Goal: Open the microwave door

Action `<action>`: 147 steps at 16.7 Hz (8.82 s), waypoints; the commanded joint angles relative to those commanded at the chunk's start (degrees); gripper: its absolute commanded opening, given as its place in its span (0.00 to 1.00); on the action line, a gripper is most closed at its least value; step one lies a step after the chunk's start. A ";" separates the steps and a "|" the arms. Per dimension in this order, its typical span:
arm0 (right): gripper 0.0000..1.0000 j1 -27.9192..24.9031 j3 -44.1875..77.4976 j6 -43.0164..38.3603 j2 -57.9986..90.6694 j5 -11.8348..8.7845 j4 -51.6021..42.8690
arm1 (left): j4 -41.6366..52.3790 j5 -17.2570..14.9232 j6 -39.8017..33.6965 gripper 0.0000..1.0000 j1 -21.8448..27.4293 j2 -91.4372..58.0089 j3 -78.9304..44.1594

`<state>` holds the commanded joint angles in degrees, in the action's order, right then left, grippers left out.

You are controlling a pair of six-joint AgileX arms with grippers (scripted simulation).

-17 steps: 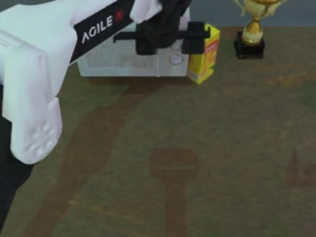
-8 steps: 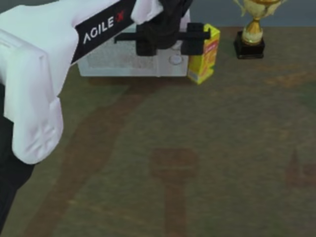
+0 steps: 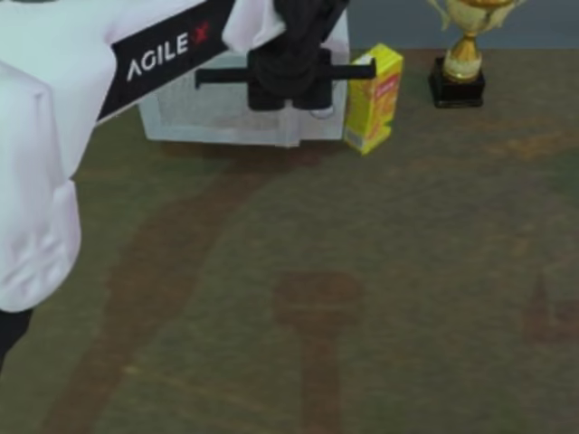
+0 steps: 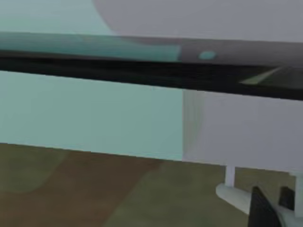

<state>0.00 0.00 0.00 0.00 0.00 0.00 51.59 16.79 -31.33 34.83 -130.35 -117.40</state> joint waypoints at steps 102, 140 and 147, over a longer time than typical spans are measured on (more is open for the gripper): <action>1.00 0.00 0.00 0.00 0.00 0.00 0.00 | -13.03 -8.35 16.77 0.00 -1.97 15.95 25.37; 1.00 0.00 0.00 0.00 0.00 0.00 0.00 | -16.03 -12.44 24.04 0.00 -3.62 21.11 32.44; 1.00 0.00 0.00 0.00 0.00 0.00 0.00 | -16.03 -12.44 24.04 0.00 -3.62 21.11 32.44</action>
<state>0.00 0.00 0.00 0.00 0.00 0.00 35.56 4.34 -7.29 31.21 -109.24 -84.96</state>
